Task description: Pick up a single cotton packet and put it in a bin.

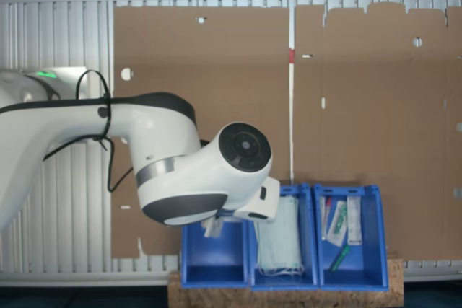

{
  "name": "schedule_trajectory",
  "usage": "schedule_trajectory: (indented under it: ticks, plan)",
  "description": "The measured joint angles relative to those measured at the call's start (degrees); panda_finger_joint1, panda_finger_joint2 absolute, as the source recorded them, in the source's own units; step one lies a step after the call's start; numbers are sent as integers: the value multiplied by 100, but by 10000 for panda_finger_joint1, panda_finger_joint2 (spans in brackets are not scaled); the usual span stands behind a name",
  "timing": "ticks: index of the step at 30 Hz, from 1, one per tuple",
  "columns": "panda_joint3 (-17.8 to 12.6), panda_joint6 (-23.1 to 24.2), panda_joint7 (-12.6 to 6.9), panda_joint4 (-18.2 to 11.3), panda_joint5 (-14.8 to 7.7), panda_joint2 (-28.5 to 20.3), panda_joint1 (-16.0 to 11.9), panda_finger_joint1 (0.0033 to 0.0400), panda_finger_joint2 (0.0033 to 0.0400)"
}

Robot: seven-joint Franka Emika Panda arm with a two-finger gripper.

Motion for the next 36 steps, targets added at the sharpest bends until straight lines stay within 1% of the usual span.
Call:
schedule_trajectory:
  ticks: [26,36]
  plan:
    - [-28,-16,0,60,-1,0,0,44,44]
    - [-35,-229,0,62,-1,0,0,44,44]
